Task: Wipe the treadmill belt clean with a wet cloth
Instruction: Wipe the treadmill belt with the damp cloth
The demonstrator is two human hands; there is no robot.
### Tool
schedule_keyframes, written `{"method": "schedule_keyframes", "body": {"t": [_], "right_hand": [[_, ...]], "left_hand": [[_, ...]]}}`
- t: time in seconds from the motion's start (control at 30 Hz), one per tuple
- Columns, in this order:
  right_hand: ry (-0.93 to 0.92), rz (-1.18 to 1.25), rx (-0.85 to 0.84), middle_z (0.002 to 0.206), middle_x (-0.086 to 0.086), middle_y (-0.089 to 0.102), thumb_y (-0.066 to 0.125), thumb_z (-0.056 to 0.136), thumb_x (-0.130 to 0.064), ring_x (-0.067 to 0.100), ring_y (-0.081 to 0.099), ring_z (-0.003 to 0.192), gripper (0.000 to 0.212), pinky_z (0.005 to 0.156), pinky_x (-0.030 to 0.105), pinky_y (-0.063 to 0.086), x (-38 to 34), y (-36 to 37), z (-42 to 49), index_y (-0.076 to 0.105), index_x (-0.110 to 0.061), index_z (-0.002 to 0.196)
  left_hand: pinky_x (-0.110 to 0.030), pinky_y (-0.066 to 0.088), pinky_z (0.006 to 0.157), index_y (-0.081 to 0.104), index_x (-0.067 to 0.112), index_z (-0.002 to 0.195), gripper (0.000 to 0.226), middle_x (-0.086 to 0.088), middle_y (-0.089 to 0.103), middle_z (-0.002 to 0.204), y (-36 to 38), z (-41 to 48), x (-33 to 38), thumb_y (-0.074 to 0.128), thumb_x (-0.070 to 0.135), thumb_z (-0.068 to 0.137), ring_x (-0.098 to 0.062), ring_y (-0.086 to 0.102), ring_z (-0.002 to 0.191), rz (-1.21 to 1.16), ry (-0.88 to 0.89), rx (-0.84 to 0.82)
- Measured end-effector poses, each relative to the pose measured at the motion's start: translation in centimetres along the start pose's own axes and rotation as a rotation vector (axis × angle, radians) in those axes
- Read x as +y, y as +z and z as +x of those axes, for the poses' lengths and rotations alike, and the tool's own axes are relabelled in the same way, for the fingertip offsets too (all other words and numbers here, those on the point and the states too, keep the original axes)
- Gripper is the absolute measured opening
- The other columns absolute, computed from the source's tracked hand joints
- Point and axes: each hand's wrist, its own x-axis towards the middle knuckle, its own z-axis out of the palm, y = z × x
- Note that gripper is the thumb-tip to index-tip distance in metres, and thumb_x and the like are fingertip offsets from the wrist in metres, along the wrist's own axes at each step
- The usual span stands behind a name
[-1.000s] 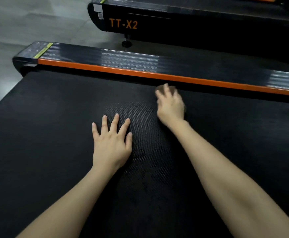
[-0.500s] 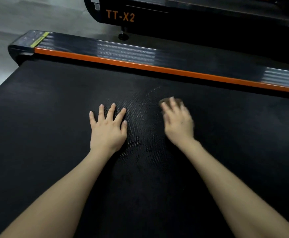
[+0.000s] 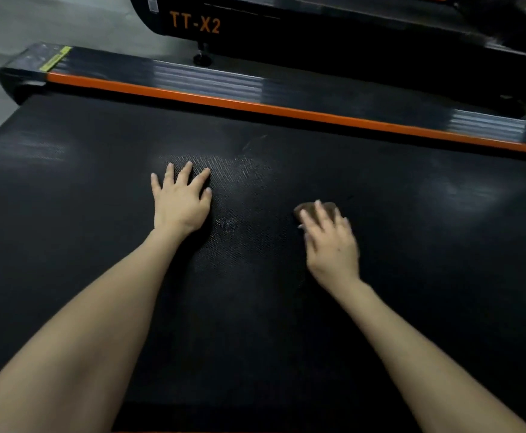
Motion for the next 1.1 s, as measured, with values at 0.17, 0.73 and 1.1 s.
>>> {"method": "schedule_keyframes", "body": {"t": [0.17,0.73,1.1], "right_hand": [[-0.586,0.164,-0.164,0.15,0.003,0.036,0.044,0.089,-0.023,0.039,0.036,0.133,0.044,0.11,0.049,0.028,-6.4,-1.3,-9.8,0.052,-0.025,0.132],[-0.682,0.159,-0.336,0.152,0.0,0.03,0.036,0.094,-0.03,0.035,0.023,0.141,0.045,0.113,0.045,0.015,-9.0,-2.5,-12.8,0.044,-0.026,0.139],[-0.092,0.041,-0.171,0.153,0.008,0.029,0.037,0.099,-0.025,0.041,0.023,0.139,0.043,0.111,0.049,0.02,-7.6,-1.0,-6.1,0.041,-0.02,0.141]], "left_hand": [[-0.045,0.008,0.117,0.042,0.022,0.142,0.045,-0.01,0.032,0.152,-2.0,-4.0,-0.8,0.043,0.03,0.098,-0.03,0.019,0.144,-0.177,0.087,0.104],[-0.056,-0.003,0.114,0.017,0.041,0.148,0.064,-0.002,0.012,0.159,-3.1,-15.2,-11.5,0.002,0.059,0.089,-0.03,0.001,0.146,0.157,0.037,-0.067],[-0.058,-0.006,0.114,0.008,0.04,0.15,0.054,-0.002,0.002,0.16,-3.3,-15.3,-10.9,0.012,0.052,0.097,-0.031,-0.008,0.146,0.158,0.03,-0.097]]}}
